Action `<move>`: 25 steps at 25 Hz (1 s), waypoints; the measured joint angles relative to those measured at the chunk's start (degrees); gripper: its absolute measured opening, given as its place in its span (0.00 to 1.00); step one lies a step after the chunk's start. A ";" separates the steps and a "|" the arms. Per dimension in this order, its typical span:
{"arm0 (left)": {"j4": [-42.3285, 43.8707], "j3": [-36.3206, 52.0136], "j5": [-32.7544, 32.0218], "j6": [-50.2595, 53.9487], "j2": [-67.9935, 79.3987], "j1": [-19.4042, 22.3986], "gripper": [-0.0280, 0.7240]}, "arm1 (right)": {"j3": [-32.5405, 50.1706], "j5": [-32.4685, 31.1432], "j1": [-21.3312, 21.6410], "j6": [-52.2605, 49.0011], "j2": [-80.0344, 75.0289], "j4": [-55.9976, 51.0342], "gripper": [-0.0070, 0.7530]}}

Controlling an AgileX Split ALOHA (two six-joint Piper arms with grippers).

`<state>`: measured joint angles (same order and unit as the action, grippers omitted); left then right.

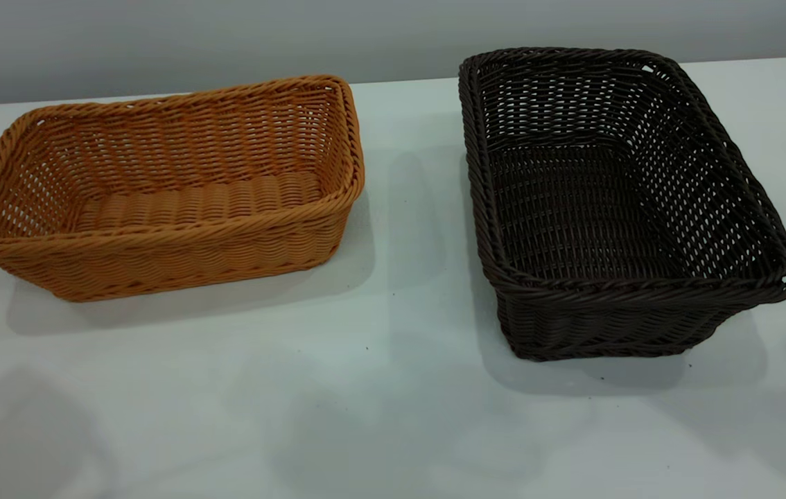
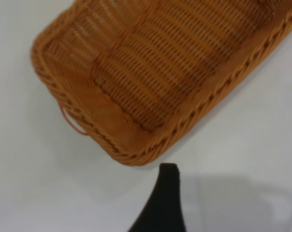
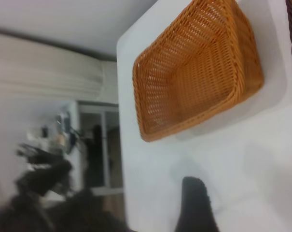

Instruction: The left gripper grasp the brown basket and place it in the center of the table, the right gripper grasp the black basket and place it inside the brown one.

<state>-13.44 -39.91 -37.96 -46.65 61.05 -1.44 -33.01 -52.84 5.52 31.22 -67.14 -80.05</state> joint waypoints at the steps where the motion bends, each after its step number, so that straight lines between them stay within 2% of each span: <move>1: 0.00 0.00 0.90 0.00 1.74 0.00 0.88 | 0.00 0.06 -0.35 -1.38 -0.92 -0.85 0.61; 3: 0.00 0.00 2.66 0.00 4.53 0.00 0.88 | 0.18 0.67 -1.38 -4.38 -1.47 -1.37 0.61; 7: -1.52 0.00 6.36 0.00 8.81 -0.96 0.88 | 0.18 6.20 -5.77 -10.95 -1.41 1.21 0.61; 15: -1.15 0.00 12.84 0.05 15.94 -8.06 0.88 | 0.18 22.18 -18.04 -30.87 -3.97 7.52 0.61; 18: -1.15 0.00 14.51 0.05 17.59 -10.00 0.88 | 0.18 26.13 -21.18 -37.02 -8.21 7.68 0.61; 25: -1.06 0.00 15.66 0.05 17.67 -11.34 0.88 | 0.18 26.74 -22.15 -39.53 -20.61 4.70 0.61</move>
<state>-14.50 -39.91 -22.30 -46.60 78.71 -12.78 -32.82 -26.11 -16.63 -8.31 -87.75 -75.35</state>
